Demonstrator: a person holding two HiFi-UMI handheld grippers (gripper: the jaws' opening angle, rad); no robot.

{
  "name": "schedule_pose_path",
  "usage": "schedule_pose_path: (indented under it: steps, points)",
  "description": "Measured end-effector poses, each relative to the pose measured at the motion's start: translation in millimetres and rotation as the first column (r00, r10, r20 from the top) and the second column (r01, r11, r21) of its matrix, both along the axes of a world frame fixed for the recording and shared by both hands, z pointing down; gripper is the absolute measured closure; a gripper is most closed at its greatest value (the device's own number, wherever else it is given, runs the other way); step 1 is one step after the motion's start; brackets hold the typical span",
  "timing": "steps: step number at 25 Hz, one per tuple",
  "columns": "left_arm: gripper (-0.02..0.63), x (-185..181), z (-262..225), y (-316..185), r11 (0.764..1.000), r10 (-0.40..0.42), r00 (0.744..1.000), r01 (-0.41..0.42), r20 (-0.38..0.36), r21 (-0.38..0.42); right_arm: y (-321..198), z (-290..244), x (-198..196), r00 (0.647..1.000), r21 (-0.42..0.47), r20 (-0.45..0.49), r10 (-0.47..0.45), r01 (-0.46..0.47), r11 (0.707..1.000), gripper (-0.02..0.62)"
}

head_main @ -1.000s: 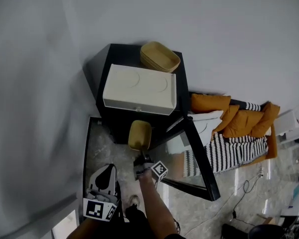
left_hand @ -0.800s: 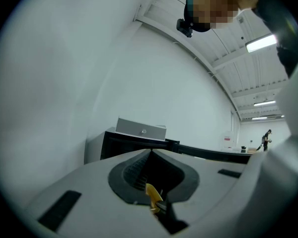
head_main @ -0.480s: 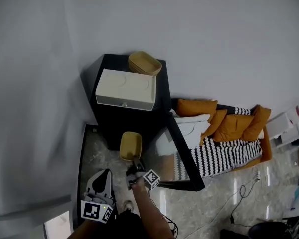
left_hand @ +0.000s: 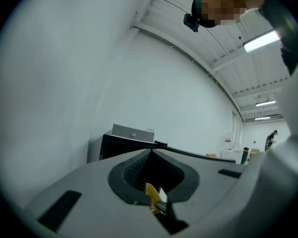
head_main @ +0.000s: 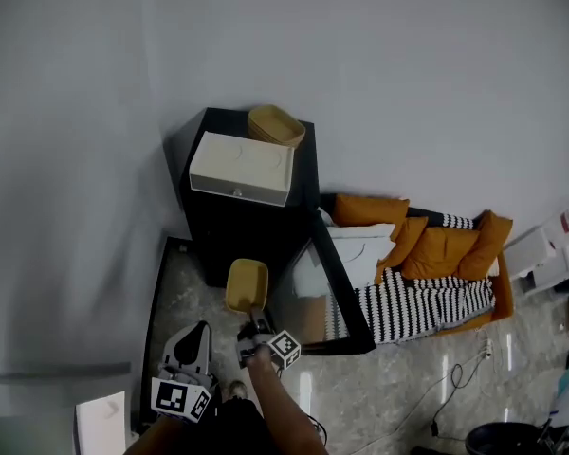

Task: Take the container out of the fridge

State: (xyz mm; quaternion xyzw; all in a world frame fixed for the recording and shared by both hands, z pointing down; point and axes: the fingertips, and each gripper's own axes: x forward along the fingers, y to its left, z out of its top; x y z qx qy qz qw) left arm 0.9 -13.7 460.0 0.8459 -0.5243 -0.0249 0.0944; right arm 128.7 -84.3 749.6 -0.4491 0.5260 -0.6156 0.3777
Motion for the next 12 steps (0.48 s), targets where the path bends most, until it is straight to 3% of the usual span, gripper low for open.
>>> schedule_pose_path:
  steps: [5,12]
  points:
    - [0.603,-15.6,-16.3,-2.7,1.000,-0.026,1.000,0.026,-0.002,-0.002,10.6,-14.4,-4.7,1.000,0.000,0.017,0.015,-0.015,1.000,0.402]
    - [0.603,-35.6,-10.3,-11.0,1.000,0.018,1.000,-0.018,0.014,-0.002,22.0,-23.5,-17.0,0.999,-0.032,0.016,0.032,-0.031,0.999,0.402]
